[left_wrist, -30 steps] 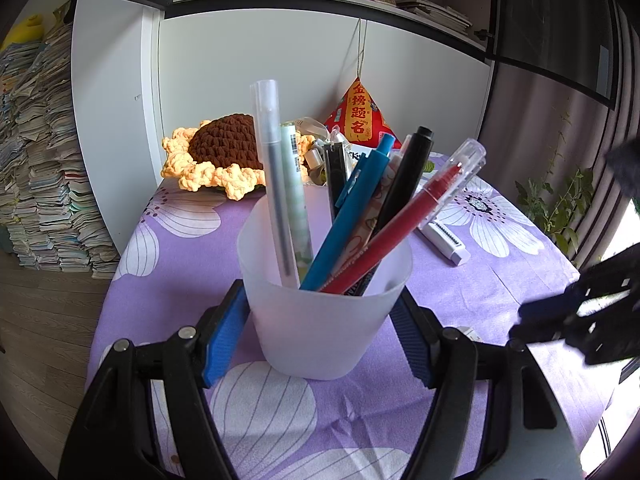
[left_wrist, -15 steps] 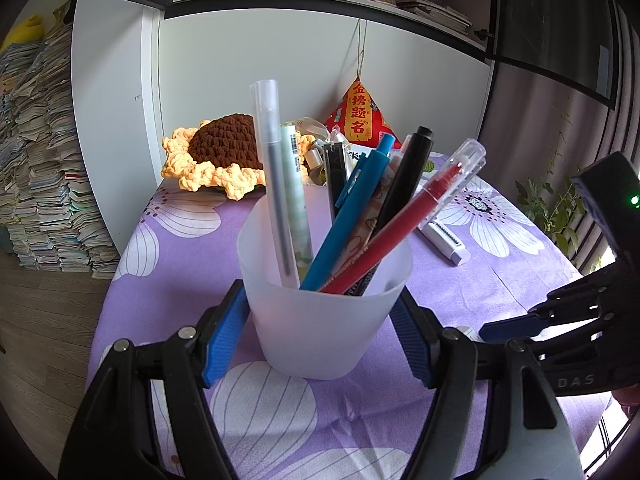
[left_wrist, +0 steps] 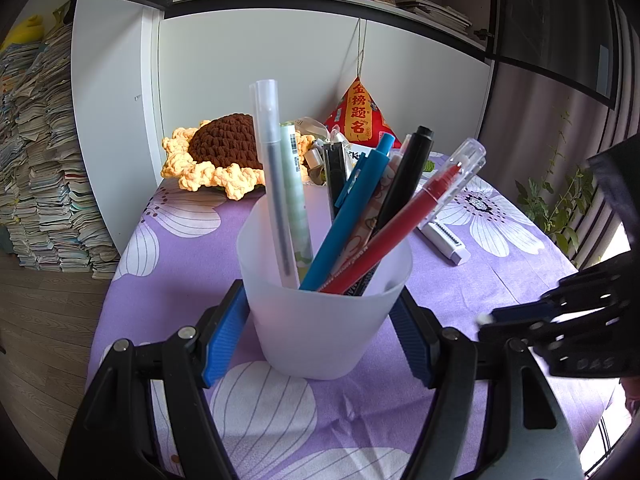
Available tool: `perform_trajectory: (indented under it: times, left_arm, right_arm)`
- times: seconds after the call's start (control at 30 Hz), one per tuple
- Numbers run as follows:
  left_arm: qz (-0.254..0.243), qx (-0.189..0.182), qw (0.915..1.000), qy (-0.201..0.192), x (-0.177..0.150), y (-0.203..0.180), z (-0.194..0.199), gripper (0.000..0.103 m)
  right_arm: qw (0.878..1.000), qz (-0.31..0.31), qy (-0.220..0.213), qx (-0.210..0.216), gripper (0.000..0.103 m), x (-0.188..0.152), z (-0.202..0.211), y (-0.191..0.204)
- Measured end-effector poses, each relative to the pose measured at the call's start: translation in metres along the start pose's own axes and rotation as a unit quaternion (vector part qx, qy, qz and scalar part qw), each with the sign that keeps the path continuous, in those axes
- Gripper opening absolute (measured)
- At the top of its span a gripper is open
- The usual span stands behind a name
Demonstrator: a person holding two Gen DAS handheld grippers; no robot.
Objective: Organize stationery
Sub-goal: 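Carry the correction tape over the cup and lower it in with the right gripper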
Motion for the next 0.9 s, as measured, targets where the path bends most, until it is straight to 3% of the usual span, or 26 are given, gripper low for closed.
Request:
perform_trajectory:
  times: [0.3, 0.9]
  left_arm:
    - [0.000, 0.000, 1.0000, 0.000, 0.000, 0.000, 0.000, 0.070]
    - [0.000, 0.000, 1.0000, 0.000, 0.000, 0.000, 0.000, 0.070]
  right_arm:
    - [0.999, -0.004, -0.039, 0.004, 0.017, -0.012, 0.035, -0.005]
    - [0.999, -0.003, -0.053, 0.006, 0.017, -0.018, 0.050, -0.004]
Point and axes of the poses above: each gripper's, at about its wrist camera, not at the fingertips, and z roughly against the way its jaws point, y to its left, x to its top, the point moved 3 cm from there along -z, roughly the way its jaws point, and after that the axes turned 11 degrees about x, right-handed, at the moved point
